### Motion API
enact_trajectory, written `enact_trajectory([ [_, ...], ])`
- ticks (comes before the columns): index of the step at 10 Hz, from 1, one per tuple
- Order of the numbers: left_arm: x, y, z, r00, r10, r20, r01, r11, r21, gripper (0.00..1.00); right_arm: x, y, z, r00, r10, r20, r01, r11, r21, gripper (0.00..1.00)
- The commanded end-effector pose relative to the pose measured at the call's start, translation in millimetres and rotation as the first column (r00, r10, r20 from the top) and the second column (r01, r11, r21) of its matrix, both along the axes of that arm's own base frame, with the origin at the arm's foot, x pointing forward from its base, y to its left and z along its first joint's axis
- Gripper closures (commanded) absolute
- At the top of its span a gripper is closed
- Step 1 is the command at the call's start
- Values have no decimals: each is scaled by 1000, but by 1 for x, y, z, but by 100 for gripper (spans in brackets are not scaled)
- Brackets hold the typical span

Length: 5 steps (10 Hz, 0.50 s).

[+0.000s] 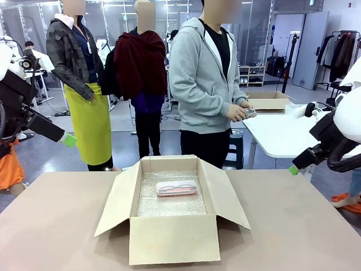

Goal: Pack the glasses set securely to prepare it for shipping.
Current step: Put the Glasses case from the right side of the table into the Package Box.

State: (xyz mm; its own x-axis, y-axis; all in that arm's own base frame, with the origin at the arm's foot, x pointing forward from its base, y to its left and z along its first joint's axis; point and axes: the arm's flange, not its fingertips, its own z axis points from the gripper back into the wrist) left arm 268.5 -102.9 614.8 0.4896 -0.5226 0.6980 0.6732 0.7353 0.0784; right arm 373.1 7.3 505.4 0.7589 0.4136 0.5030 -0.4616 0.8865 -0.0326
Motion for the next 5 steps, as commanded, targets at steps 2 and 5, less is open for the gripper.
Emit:
enact_trajectory([
  [2, 0, 2, 1, 1000, -6, 3, 6, 1000, -4, 0, 0, -1, -1, 1000, 3, -4, -3, 1000, -1, 0],
  [5, 0, 2, 1, 1000, -6, 3, 6, 1000, -4, 0, 0, -1, -1, 1000, 3, -4, -3, 1000, -1, 0],
])
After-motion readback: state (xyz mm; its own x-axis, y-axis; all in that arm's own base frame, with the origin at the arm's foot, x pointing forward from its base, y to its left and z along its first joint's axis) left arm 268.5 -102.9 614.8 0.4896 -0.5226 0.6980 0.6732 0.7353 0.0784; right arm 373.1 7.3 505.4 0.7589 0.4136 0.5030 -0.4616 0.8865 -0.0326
